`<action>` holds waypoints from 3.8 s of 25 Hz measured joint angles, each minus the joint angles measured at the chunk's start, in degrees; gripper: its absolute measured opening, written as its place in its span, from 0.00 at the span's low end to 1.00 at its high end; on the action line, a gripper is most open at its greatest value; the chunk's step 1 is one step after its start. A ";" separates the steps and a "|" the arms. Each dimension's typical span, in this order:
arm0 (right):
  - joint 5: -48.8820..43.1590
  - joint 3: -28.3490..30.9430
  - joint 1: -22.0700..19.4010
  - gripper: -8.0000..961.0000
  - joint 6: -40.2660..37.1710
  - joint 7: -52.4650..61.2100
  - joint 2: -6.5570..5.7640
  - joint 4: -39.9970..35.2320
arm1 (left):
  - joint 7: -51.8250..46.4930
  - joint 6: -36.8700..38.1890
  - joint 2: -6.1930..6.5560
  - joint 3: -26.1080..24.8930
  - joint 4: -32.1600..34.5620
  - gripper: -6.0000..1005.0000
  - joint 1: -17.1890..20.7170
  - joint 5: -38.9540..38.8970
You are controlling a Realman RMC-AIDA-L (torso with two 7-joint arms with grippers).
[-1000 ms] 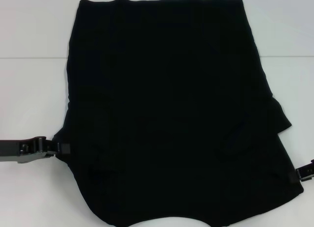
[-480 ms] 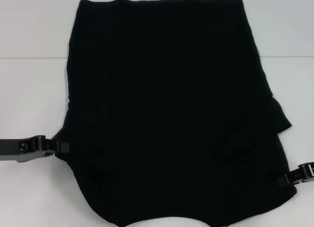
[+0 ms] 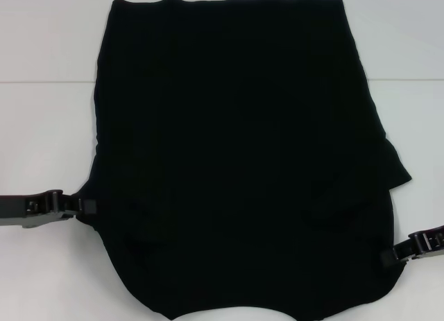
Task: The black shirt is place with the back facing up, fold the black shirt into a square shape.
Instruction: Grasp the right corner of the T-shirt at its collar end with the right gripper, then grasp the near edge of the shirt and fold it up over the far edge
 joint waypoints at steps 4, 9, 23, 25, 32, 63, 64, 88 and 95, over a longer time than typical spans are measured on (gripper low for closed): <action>-0.02 -0.01 -0.02 0.25 -0.31 0.04 -0.01 0.10 | 0.00 0.00 0.02 0.21 0.00 0.07 -0.18 0.00; -0.05 0.00 -0.03 0.10 -0.48 0.49 -0.14 -0.09 | 0.00 0.37 0.04 0.22 0.00 0.07 -0.37 0.00; -0.39 0.19 -10.36 0.09 -12.75 5.51 0.44 -14.72 | -3.77 11.72 -0.68 8.19 2.16 0.07 0.25 3.18; -0.40 0.22 -11.95 0.09 -14.60 5.82 0.59 -16.66 | -3.78 14.24 -1.13 9.05 3.17 0.07 1.11 3.96; -1.91 2.25 -15.80 0.10 -18.01 5.92 0.98 -20.74 | -3.38 17.83 -2.58 12.89 4.19 0.07 3.38 5.08; 15.80 3.93 4.78 0.13 37.80 0.21 -1.75 10.80 | -17.45 -37.31 -1.88 18.05 -11.57 0.07 -16.44 -2.28; 15.90 4.07 5.08 0.13 38.33 0.24 -1.67 10.60 | -17.46 -37.62 -1.92 17.96 -11.15 0.07 -16.49 -2.52; 15.86 -2.71 11.20 0.16 60.80 1.66 0.14 15.57 | -17.95 -53.53 -3.70 22.96 -12.13 0.07 -19.53 -3.84; 15.91 -2.71 12.17 0.17 61.98 1.70 -0.06 15.56 | -18.01 -55.54 -4.20 23.42 -11.36 0.07 -19.57 -4.39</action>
